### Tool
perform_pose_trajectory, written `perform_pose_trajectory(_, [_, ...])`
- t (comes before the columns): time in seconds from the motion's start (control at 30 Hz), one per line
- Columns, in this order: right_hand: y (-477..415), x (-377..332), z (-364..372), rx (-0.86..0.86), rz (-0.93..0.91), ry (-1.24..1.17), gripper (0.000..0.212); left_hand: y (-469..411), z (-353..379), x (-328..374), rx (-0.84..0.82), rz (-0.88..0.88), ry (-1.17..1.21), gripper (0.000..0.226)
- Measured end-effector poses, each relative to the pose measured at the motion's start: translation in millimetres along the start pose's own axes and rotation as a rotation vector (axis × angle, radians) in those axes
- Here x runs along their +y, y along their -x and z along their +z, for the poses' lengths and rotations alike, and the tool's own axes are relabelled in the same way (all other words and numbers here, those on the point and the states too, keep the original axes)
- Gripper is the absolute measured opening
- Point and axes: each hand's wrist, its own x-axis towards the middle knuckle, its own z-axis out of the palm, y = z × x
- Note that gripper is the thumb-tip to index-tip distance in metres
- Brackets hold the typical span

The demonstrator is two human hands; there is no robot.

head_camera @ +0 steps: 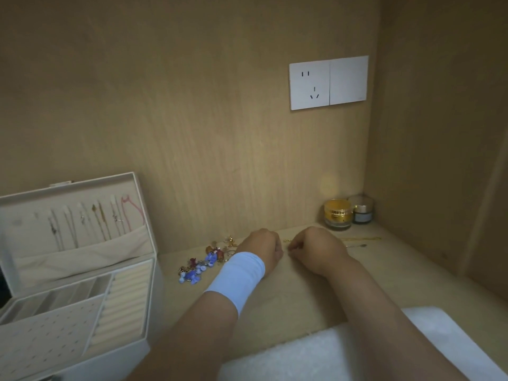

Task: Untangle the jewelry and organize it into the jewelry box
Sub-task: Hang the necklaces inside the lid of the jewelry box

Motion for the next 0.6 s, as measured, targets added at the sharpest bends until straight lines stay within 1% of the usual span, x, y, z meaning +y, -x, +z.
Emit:
perform_pose_trajectory(0.17, [2.8,-7.7,1.5,0.002,-0.037,-0.011,0.013,10.2,-3.0,-3.6,0.013,0.012,0.026,0.021])
perform_pose_trajectory(0.3, [5.8,-17.4,7.2,-0.001,-0.11,0.009,0.01,20.1,-7.3,-10.3,0.04,-0.005,0.089,0.016])
perform_pose_trajectory(0.4, [7.1,-23.9,14.7,-0.014,-0.147,-0.025,0.017,28.0,-15.9,-17.2,0.096,-0.062,0.188,0.011])
perform_pose_trajectory(0.43, [7.0,-26.0,17.8,-0.027,-0.169,-0.084,0.019,31.3,-20.1,-20.2,0.105,-0.089,0.226,0.012])
perform_pose_trajectory(0.5, [6.7,-32.3,24.5,-0.068,-0.205,-0.274,0.021,38.4,-29.8,-29.7,0.138,-0.118,0.328,0.014])
perform_pose_trajectory(0.6, [11.3,-45.4,26.9,-0.134,-0.231,-0.581,0.022,55.7,-47.9,-41.2,0.189,-0.11,0.463,0.012])
